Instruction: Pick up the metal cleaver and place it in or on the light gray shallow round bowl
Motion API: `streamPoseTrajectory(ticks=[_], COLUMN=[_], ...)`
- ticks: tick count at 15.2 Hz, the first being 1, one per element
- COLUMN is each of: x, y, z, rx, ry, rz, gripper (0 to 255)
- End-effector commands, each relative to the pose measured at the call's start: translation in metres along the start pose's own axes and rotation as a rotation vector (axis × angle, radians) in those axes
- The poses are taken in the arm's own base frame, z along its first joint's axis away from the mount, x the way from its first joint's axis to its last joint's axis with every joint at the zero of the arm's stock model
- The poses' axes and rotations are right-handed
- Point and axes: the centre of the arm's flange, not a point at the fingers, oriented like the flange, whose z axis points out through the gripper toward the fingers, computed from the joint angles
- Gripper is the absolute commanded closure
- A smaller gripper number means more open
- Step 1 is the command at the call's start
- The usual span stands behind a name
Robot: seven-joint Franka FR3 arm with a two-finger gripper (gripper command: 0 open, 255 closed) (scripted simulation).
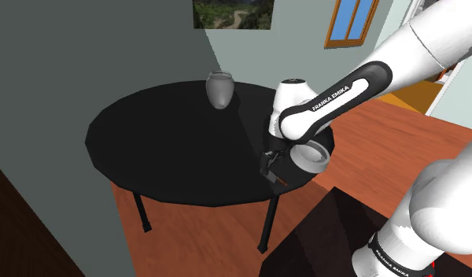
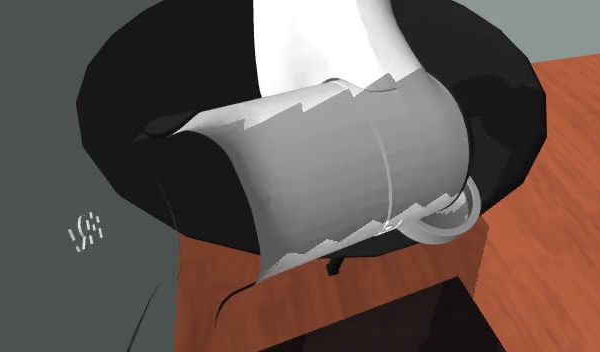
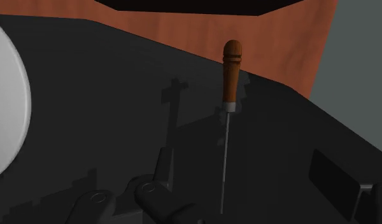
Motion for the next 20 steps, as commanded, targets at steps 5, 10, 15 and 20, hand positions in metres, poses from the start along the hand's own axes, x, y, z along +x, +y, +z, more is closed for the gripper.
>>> streamPoseTrajectory(ticks=[5,10,15,20], x=[0.001,0.001,0.001,0.001], y=[-0.002,-0.002,-0.002,-0.002], z=[0.032,0.035,0.035,0.035], rx=[-0.001,-0.001,-0.001,-0.001], ry=[0.001,0.001,0.001,0.001], rz=[-0.003,-0.003,-0.003,-0.003], gripper=[0,0,255,255])
